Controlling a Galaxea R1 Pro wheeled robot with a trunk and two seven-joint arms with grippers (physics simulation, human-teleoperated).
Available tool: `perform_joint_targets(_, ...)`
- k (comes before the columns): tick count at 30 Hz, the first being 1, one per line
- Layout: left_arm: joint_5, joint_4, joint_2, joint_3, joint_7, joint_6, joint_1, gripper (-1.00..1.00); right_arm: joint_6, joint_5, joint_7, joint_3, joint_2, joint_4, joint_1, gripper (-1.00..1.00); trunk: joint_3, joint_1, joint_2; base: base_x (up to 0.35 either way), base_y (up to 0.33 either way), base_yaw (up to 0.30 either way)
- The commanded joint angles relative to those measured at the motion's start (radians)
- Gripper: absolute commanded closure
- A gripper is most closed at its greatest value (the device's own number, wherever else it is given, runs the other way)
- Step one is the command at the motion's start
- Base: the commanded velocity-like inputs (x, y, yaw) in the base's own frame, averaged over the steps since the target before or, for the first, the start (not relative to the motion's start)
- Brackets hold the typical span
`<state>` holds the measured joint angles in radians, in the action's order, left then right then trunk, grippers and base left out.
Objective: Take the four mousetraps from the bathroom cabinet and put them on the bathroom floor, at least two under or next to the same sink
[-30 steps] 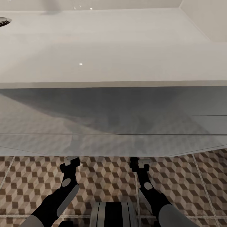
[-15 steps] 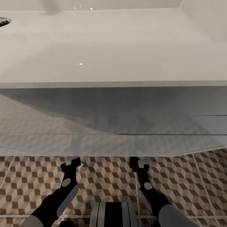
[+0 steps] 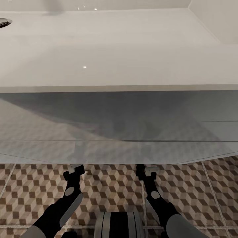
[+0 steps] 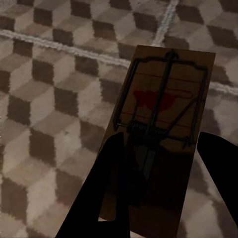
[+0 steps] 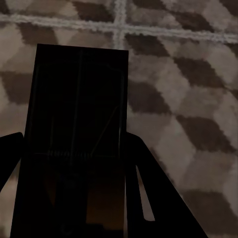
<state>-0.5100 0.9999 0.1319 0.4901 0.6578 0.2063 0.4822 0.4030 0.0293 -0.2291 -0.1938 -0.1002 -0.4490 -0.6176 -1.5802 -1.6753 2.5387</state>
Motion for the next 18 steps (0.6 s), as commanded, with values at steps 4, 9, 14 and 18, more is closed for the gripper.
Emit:
perform_joint_targets(4,-0.010,0.000,0.002,0.005,0.006,0.007,0.001,1.00,0.002,0.000,-0.007,-0.006,0.000,0.001,-0.001,1.00,-0.004,0.000,0.000,0.000,0.000,0.000)
perform_joint_targets(9,-0.010,0.000,0.001,0.005,0.007,0.007,0.001,1.00,0.002,0.000,-0.007,-0.006,0.000,0.001,-0.001,1.00,-0.016,-0.002,0.001,0.000,0.000,0.000)
perform_joint_targets(14,-0.010,0.000,0.001,0.005,0.006,0.007,0.001,1.00,0.002,-0.001,-0.007,-0.006,0.000,0.001,-0.001,1.00,-0.016,-0.002,0.001,0.000,0.000,0.000)
perform_joint_targets(18,-0.011,0.000,0.001,0.005,0.006,0.007,0.001,1.00,0.002,-0.002,-0.007,-0.006,0.000,0.001,-0.001,1.00,-0.016,-0.002,0.001,0.000,0.000,0.000)
